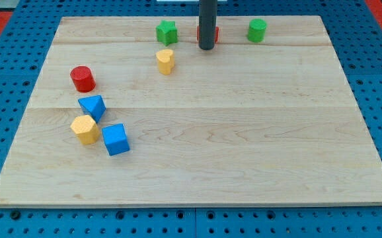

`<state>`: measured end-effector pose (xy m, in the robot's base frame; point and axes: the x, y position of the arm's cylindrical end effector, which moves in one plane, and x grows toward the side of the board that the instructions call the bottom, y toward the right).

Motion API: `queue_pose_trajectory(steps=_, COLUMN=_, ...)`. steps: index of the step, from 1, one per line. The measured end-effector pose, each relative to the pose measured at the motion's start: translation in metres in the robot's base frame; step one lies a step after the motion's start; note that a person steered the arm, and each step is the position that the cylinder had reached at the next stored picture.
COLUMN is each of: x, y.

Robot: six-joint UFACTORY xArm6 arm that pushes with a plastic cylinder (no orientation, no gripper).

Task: Slide the red circle up a bit

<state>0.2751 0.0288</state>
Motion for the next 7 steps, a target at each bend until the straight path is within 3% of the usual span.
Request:
queue_pose_trajectory(steps=1, x=-0.011, y=0.001)
queue_pose_trajectory(steps=2, x=0.007, y=-0.002)
queue_pose_trajectory(steps=4, x=0.117, y=-0.011)
queue_pose_trajectory(steps=5, x=0.160, y=-0.060)
queue_pose_trajectory(steps=7, x=0.132, y=-0.182)
